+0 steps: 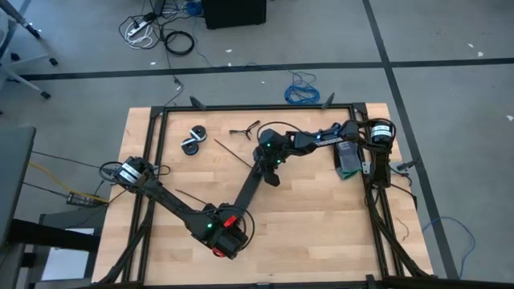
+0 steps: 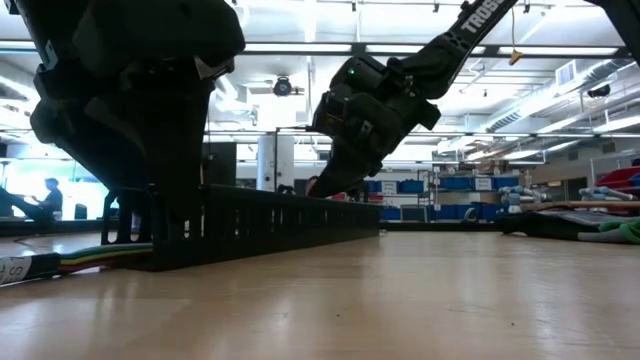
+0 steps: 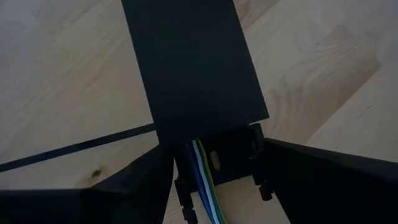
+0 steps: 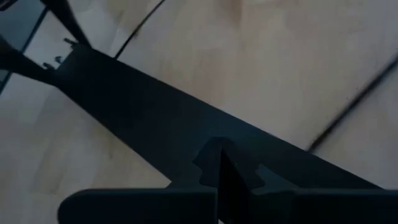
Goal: Ziptie cables
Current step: Insert the black cover of the black cable duct
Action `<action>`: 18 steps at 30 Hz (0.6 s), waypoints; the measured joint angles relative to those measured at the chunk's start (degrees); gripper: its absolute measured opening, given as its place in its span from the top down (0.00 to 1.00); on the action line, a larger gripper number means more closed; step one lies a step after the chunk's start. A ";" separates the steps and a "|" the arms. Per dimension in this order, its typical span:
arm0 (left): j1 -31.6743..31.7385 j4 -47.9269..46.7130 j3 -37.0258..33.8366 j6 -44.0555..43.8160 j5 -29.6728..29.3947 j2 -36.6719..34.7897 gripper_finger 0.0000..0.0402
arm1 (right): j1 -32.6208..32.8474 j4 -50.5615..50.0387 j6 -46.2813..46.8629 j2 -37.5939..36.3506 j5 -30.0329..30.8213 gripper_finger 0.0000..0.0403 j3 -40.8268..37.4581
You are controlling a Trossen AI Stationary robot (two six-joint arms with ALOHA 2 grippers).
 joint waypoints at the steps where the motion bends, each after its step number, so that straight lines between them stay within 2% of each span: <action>1: 0.00 0.00 0.00 0.02 -0.02 0.00 0.44 | 0.21 0.04 -0.18 0.02 -0.09 1.00 0.00; 9: 0.05 -1.29 -0.63 0.03 -0.74 -0.09 0.44 | -2.61 -1.40 -1.47 0.00 -0.10 1.00 0.02; 12: 0.20 -1.46 -0.74 -3.48 -0.32 -0.09 0.43 | -4.90 -2.65 -1.47 -0.04 -0.78 1.00 0.08; 18: 0.21 -1.74 -0.85 -5.91 2.60 -0.04 0.33 | -7.93 -3.99 -1.49 -0.18 -0.47 1.00 0.12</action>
